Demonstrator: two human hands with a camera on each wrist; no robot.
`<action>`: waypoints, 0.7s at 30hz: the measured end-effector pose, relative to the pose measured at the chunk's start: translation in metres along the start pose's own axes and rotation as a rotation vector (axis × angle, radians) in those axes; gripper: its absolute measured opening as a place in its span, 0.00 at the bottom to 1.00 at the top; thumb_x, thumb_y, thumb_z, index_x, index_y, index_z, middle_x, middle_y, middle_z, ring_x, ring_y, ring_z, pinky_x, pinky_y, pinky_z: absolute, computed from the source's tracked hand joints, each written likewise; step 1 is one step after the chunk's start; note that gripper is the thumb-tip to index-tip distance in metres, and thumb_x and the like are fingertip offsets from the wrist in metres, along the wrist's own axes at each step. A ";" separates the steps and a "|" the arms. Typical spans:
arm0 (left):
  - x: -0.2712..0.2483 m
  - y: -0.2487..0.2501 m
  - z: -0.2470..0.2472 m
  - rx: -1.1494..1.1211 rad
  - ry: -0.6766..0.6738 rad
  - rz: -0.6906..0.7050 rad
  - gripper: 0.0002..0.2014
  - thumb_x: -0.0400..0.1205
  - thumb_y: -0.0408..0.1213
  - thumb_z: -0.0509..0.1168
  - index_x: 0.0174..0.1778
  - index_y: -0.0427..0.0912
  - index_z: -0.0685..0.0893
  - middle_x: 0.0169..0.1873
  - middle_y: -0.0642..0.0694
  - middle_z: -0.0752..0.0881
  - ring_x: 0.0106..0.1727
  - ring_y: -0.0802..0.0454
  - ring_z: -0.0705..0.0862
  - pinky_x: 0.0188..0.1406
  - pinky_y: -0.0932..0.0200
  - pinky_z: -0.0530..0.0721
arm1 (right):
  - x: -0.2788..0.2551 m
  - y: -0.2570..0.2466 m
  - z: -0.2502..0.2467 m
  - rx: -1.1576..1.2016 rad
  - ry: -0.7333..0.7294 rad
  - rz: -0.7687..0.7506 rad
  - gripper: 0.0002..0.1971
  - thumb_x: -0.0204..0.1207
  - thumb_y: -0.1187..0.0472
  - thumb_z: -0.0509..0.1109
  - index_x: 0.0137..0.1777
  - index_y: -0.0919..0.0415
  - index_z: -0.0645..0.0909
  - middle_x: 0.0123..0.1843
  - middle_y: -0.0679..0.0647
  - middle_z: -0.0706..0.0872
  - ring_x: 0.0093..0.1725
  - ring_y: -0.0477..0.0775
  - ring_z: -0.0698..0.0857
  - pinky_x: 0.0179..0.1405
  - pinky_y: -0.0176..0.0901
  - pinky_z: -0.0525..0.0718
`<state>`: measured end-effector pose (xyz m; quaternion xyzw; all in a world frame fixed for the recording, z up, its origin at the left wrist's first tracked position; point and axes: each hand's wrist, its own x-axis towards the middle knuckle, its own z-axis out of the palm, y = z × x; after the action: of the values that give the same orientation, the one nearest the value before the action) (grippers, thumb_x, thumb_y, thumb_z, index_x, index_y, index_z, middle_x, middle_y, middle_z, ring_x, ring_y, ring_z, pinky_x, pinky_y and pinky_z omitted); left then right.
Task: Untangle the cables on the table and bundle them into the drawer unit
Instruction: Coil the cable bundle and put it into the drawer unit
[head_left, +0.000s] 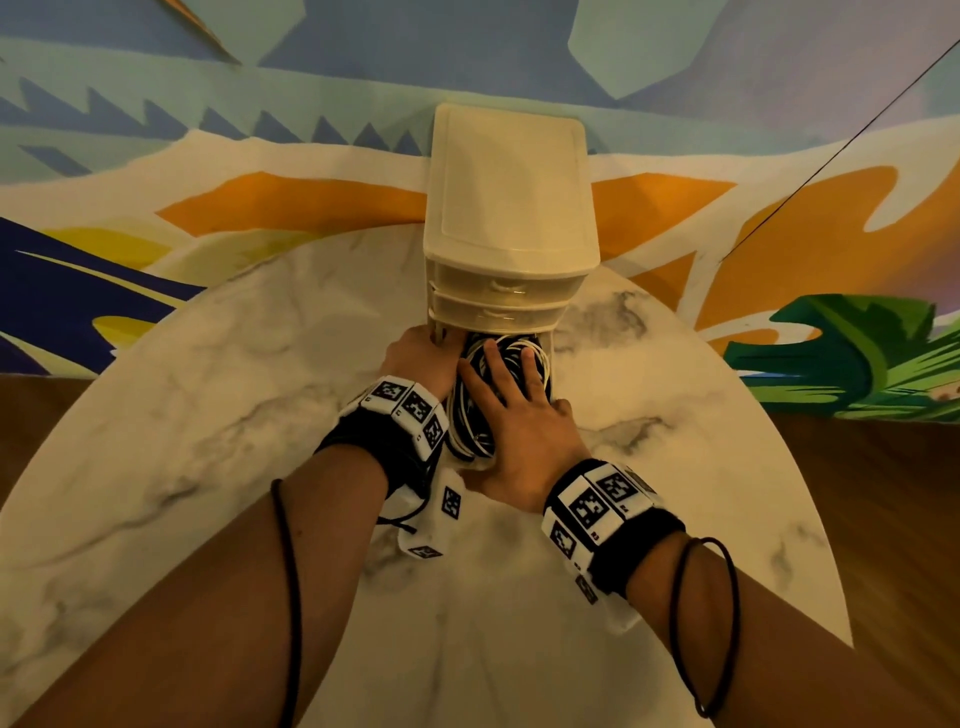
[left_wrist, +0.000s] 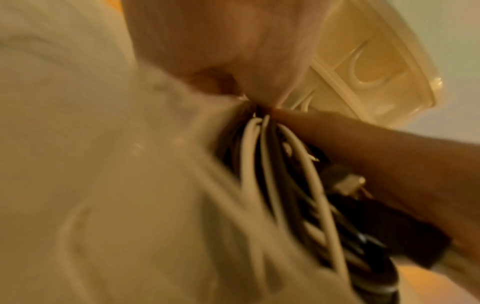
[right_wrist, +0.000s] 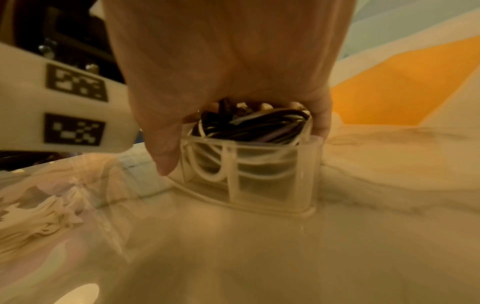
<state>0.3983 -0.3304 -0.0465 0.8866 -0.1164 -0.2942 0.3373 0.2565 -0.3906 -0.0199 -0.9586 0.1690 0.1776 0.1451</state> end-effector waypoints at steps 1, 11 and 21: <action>-0.001 -0.002 -0.001 -0.042 -0.015 0.024 0.21 0.81 0.61 0.55 0.41 0.45 0.78 0.42 0.43 0.83 0.44 0.43 0.80 0.45 0.53 0.75 | 0.000 0.002 0.000 0.001 -0.006 -0.002 0.58 0.63 0.31 0.71 0.81 0.39 0.33 0.83 0.44 0.29 0.83 0.63 0.33 0.71 0.68 0.66; 0.000 -0.020 -0.001 -0.156 -0.109 0.150 0.13 0.84 0.48 0.57 0.33 0.50 0.74 0.32 0.49 0.80 0.40 0.42 0.82 0.44 0.48 0.82 | -0.001 0.002 -0.001 -0.038 -0.025 0.007 0.62 0.59 0.34 0.75 0.81 0.40 0.32 0.84 0.46 0.29 0.82 0.65 0.32 0.72 0.70 0.65; 0.005 -0.011 -0.004 -0.155 -0.093 0.086 0.12 0.79 0.48 0.61 0.31 0.50 0.81 0.34 0.43 0.86 0.43 0.37 0.86 0.47 0.46 0.85 | 0.007 -0.004 -0.020 -0.033 -0.094 0.068 0.64 0.55 0.41 0.82 0.82 0.39 0.38 0.84 0.45 0.36 0.82 0.69 0.36 0.77 0.74 0.55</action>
<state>0.4049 -0.3227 -0.0536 0.8375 -0.1468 -0.3282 0.4116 0.2700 -0.3957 -0.0042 -0.9452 0.1915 0.2298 0.1307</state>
